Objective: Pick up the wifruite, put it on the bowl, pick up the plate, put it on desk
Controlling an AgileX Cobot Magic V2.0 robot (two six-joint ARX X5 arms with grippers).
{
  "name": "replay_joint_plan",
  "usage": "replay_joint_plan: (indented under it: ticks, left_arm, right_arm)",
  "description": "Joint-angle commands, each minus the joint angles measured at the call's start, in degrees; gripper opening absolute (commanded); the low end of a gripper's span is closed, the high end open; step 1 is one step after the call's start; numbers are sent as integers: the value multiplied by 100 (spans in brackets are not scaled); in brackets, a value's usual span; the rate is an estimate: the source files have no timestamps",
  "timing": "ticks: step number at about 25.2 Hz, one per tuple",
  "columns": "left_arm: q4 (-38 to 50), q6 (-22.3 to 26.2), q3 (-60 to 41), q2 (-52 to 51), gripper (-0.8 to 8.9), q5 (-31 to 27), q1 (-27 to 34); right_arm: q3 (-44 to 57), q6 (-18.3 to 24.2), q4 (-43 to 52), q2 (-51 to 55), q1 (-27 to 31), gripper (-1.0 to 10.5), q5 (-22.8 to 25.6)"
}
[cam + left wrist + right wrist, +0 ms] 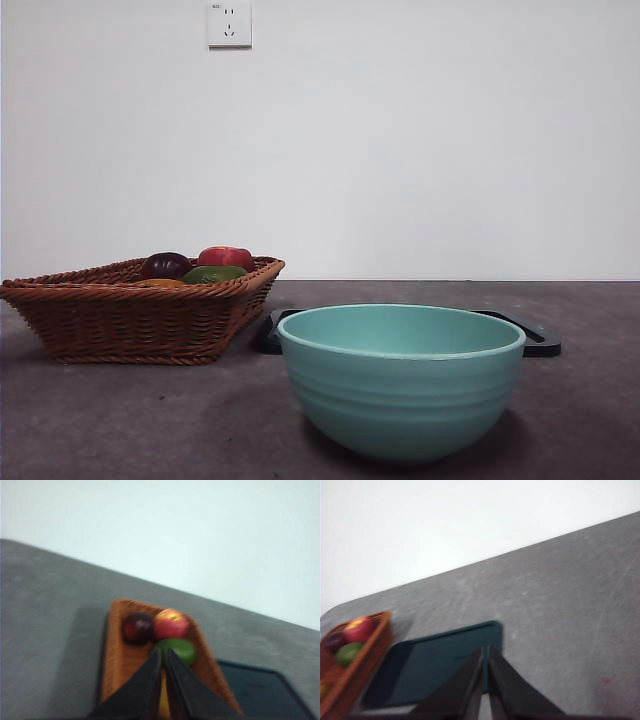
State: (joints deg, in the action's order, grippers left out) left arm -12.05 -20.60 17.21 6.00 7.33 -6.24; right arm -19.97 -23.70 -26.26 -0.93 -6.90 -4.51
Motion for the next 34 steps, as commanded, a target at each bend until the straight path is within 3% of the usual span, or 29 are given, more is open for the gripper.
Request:
replay_joint_plan:
  ticks: [1,4,9,16,21,24,28,34]
  left_arm:
    - [24,-63,490,280,15,144,-103]
    - [-70,-37,1001,713,15,411,-262]
    - [-420,33,1849,1460,15,874,-577]
    - [-1270,221,2754,2138,15,1364,-876]
    - [-1932,269,3095,2371,15,1849,-1049]
    - [-2413,535,3213,2459,15,2205,-1130]
    - [-2940,822,3220,2507,15,2483,-1200]
    - [-3370,1010,3220,2503,39,2483,-1222]
  right_arm:
    - [-387,-249,-326,-160,-101,8,-227]
    - [-767,-619,-424,-380,-175,8,-732]
    - [-1311,-625,-575,-881,-201,8,-1403]
    - [-2173,168,-1445,-1687,-205,8,-2409]
    - [-2903,1034,-2437,-2264,-308,8,-2549]
    - [-3202,1432,-2806,-2463,-468,8,-2551]
    - [-3322,1676,-2909,-2516,-772,8,-2557]
    - [-3322,1696,-3034,-2516,-960,8,-2551]
